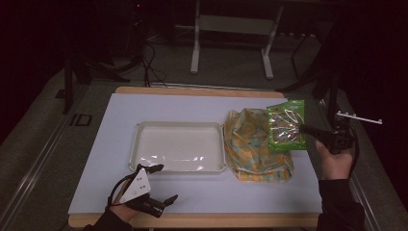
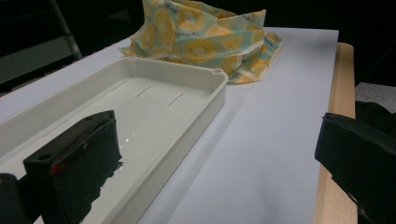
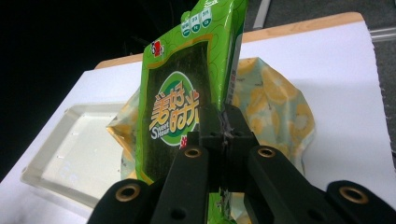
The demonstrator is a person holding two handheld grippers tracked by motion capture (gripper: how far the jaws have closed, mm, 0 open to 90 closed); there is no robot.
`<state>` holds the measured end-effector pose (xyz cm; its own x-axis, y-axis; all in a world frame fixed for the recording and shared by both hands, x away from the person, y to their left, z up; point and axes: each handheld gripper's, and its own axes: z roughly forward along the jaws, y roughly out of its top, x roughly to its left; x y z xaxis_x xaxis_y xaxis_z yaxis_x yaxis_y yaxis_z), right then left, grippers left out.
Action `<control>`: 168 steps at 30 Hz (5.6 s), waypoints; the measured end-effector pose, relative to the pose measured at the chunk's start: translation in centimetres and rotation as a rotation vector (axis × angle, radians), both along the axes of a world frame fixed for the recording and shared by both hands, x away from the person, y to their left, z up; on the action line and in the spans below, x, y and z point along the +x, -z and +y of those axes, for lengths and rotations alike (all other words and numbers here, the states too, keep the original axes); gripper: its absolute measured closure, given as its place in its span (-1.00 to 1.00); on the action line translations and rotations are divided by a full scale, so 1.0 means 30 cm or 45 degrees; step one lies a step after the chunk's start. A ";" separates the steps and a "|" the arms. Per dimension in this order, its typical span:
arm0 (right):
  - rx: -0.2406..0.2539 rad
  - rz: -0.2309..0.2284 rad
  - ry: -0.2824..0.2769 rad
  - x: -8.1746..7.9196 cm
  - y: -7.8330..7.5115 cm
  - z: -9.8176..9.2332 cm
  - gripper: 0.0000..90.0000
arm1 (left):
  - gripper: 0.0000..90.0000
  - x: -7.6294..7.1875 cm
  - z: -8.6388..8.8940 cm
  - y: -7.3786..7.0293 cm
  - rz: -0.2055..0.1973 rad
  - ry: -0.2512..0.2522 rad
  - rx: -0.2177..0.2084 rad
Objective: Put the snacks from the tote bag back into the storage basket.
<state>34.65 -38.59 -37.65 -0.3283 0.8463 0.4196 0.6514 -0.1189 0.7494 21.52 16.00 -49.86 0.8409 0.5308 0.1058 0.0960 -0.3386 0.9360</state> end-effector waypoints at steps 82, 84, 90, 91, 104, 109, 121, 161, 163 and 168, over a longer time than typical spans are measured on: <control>0.084 -0.126 -0.316 0.085 -0.080 0.607 0.98 | -0.99 -0.009 -0.001 -0.001 -0.004 0.008 0.009; 0.098 -0.127 -0.315 0.086 -0.075 0.617 0.98 | -0.99 -0.009 0.000 -0.002 -0.006 0.004 0.001; 0.141 -0.120 -0.314 0.092 -0.049 0.662 0.98 | -0.99 -0.011 0.000 -0.003 -0.010 0.005 0.004; 0.139 -0.118 -0.320 0.092 -0.044 0.671 0.98 | -0.99 -0.011 0.000 -0.003 -0.009 0.006 0.004; 0.169 -0.104 -0.320 0.098 0.020 0.716 0.98 | -0.99 -0.009 0.001 -0.002 -0.007 0.012 0.002; 0.199 -0.088 -0.293 0.102 0.053 0.713 0.98 | -0.99 -0.009 0.001 -0.002 -0.008 0.014 0.004; 0.203 0.011 -0.258 0.111 0.176 0.737 0.97 | -0.99 -0.010 0.001 -0.004 -0.013 0.017 0.011; 0.201 0.190 -0.198 0.016 0.444 0.786 0.97 | -0.99 -0.009 -0.005 -0.003 -0.018 0.023 0.021; 0.200 0.195 -0.199 0.015 0.446 0.786 0.97 | -0.99 -0.010 -0.006 -0.003 -0.019 0.022 0.024; 0.163 0.220 -0.197 0.009 0.460 0.790 0.97 | -0.99 -0.012 -0.009 -0.004 -0.029 0.025 0.029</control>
